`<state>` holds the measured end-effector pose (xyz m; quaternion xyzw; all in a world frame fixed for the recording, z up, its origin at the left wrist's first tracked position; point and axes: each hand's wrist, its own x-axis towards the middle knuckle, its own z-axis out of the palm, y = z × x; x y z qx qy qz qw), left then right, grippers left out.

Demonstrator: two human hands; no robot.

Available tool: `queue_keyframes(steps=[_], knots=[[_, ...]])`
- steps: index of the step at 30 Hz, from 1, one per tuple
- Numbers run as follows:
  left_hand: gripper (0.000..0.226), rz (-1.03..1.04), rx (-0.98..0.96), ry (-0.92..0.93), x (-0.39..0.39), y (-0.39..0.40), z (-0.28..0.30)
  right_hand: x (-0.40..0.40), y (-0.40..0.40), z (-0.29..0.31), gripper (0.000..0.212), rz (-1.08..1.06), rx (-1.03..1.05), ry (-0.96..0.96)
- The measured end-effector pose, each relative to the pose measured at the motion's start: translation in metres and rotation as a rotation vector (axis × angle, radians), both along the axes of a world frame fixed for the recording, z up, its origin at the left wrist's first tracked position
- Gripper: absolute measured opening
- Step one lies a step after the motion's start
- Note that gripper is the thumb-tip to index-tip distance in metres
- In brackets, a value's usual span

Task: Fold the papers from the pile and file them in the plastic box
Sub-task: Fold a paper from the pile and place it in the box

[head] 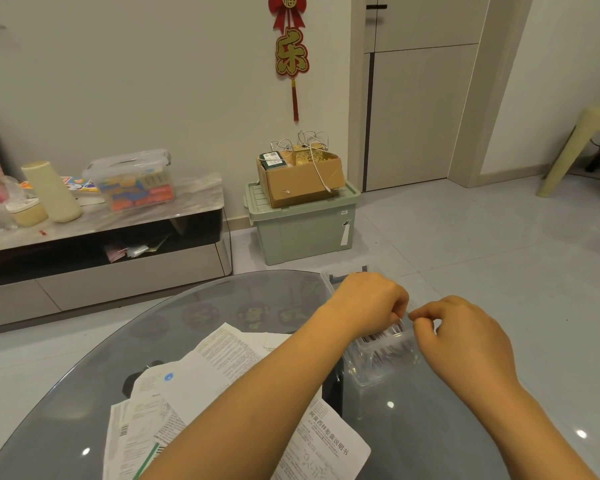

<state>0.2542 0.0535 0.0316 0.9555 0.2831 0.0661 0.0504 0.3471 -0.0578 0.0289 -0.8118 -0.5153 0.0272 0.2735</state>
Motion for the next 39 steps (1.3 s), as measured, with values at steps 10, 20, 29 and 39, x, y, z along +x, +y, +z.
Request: queue_keyframes(steps=[10,20,29,39], knots=[[0.020,0.032,-0.350,0.017,0.000,0.003,0.000,0.002,0.001,-0.001,0.024,0.011,-0.013,-0.031],[0.014,0.060,-0.240,-0.016,-0.002,0.000,0.003,0.005,0.003,-0.006,0.024,0.031,-0.015,0.049],[0.017,0.174,-0.216,-0.301,-0.038,-0.012,0.021,0.001,-0.001,-0.004,0.026,0.127,0.073,0.028],[0.023,0.390,-0.240,-0.340,-0.120,-0.095,0.018,-0.040,-0.026,-0.003,0.023,0.433,0.162,0.076]])
